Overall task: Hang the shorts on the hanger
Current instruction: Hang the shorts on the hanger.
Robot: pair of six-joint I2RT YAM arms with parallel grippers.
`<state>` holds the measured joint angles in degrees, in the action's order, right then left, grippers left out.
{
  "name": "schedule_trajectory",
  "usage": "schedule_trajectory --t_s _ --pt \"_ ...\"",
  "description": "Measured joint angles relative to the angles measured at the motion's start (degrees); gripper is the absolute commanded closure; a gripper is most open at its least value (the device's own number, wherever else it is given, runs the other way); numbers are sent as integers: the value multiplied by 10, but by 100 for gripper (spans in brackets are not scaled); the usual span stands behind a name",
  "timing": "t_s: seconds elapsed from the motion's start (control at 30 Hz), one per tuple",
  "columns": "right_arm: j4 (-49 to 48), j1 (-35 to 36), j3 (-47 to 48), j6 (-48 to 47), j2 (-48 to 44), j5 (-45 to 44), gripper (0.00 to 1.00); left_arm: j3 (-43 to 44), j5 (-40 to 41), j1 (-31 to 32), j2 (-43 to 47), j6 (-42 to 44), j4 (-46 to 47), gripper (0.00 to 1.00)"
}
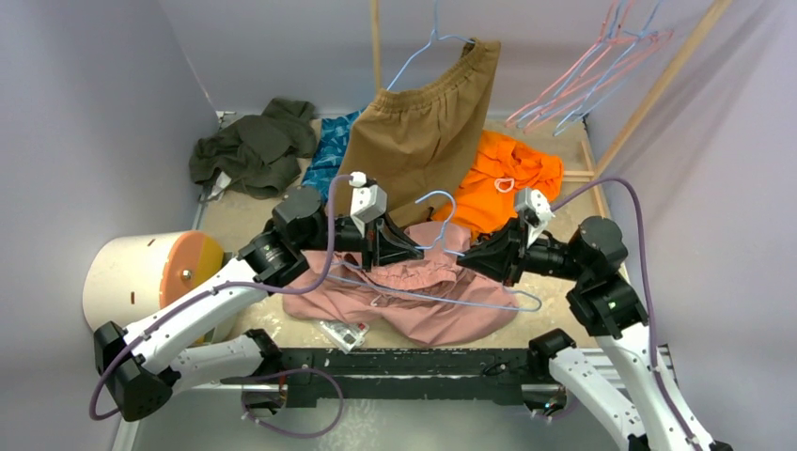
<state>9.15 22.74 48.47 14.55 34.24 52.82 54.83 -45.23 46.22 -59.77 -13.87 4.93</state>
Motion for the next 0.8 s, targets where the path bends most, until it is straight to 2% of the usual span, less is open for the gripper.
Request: schedule_trajectory --t_s 0.1,0.17,0.23,0.4,0.7,0.8 --pt "5 0 1 1 12 -3 53 -7 14 0 6 0 1 100" --pt "5 0 2 1 19 -3 40 -7 16 0 5 0 1 100" --pt "7 0 5 0 25 -3 33 -7 14 0 4 0 1 100" --pt "4 0 37 -2 45 3 32 -7 4 0 -11 0 -6 100" --pt "-45 1 46 16 96 40 38 -7 -2 4 -24 -1 -12 100" --pt "-66 2 46 31 109 42 44 -6 -2 6 -31 -1 -12 100"
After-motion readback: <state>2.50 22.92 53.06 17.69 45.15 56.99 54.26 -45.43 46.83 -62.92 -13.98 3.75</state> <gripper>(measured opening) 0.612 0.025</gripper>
